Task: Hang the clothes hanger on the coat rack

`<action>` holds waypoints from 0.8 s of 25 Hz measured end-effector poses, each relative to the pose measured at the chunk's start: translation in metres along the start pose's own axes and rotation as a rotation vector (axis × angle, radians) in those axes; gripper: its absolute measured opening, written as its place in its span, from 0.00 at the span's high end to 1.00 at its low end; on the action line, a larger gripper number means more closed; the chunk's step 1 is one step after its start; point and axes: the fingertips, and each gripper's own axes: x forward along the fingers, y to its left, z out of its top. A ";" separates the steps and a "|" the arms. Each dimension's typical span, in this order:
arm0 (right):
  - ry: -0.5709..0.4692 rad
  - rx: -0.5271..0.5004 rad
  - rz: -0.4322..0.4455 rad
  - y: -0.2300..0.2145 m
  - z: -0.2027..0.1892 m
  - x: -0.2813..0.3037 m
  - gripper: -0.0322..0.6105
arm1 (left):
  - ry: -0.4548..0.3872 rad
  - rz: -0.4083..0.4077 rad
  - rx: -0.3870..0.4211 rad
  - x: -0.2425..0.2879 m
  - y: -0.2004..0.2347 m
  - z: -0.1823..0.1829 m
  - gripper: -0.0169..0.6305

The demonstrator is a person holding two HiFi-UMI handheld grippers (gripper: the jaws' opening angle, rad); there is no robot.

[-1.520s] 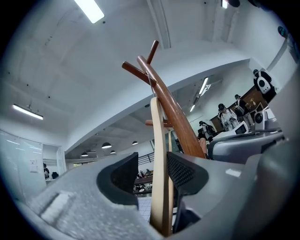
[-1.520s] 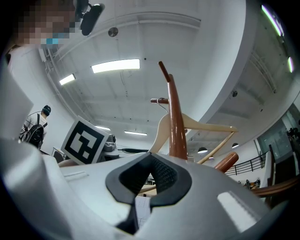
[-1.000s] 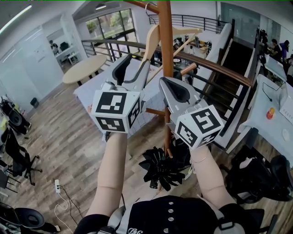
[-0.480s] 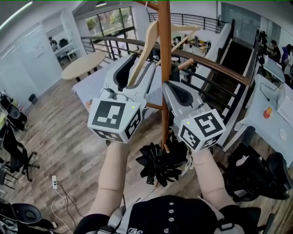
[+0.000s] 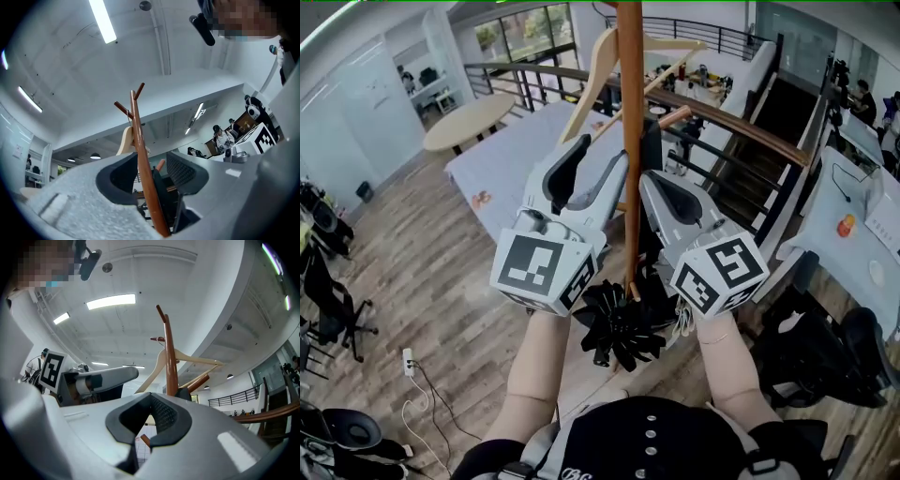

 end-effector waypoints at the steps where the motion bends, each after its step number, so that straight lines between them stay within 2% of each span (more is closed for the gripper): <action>1: 0.007 0.001 -0.001 0.000 -0.003 -0.001 0.95 | 0.008 -0.013 -0.024 -0.001 -0.004 -0.006 0.67; 6: 0.034 -0.001 -0.005 -0.002 -0.015 -0.011 0.95 | 0.041 -0.053 -0.101 -0.006 -0.021 -0.036 0.70; 15: 0.101 0.027 -0.040 -0.010 -0.046 -0.031 0.95 | 0.101 -0.052 -0.227 -0.021 -0.036 -0.087 0.70; 17: 0.117 0.037 -0.043 -0.011 -0.054 -0.035 0.95 | 0.119 -0.052 -0.245 -0.025 -0.040 -0.099 0.76; 20: 0.136 0.052 -0.042 -0.008 -0.064 -0.040 0.95 | 0.149 -0.058 -0.268 -0.031 -0.046 -0.115 0.77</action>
